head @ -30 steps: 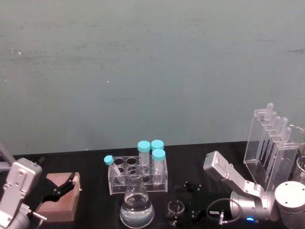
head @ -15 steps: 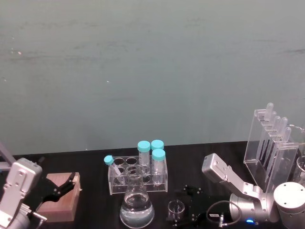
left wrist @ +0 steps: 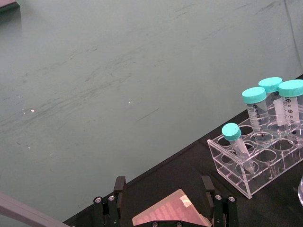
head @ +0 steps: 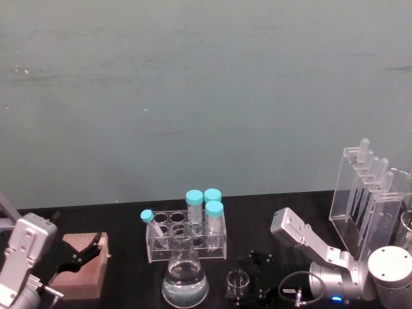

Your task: Place the experimental apparatus aside using one hand.

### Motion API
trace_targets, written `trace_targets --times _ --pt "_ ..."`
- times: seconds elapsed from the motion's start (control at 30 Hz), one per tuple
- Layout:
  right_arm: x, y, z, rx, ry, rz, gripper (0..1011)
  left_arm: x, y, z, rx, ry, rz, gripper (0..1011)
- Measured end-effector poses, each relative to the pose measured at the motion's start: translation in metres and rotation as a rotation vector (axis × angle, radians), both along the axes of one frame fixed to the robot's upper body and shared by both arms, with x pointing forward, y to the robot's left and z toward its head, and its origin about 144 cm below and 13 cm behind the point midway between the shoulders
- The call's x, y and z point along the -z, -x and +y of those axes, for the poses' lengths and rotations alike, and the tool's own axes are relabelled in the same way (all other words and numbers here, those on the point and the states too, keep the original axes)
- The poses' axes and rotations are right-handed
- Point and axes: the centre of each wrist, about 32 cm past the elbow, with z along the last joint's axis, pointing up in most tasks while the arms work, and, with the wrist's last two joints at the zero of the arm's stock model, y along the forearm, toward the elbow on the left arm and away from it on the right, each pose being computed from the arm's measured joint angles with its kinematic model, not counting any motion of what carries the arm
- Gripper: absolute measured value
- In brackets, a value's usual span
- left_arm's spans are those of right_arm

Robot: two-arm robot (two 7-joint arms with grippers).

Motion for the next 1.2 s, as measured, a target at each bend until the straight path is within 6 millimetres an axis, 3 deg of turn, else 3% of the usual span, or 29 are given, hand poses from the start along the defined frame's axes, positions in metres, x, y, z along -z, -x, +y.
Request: trace_targets --times 0.8,1.0,1.2 --pt "0.0000 0.0000 -0.0005 0.002 0.000 0.000 995 0.0000 0.0000 0.0000 0.000 0.000 0.000 1000" --pt "-0.0001 0.0000 -0.0004 0.002 -0.001 -0.001 863 0.0000 0.0000 0.0000 0.000 0.000 0.000 1000" --pt "-0.0001 0.0000 -0.0004 0.002 -0.002 -0.001 669 0.0000 0.0000 0.0000 0.000 0.000 0.000 1000"
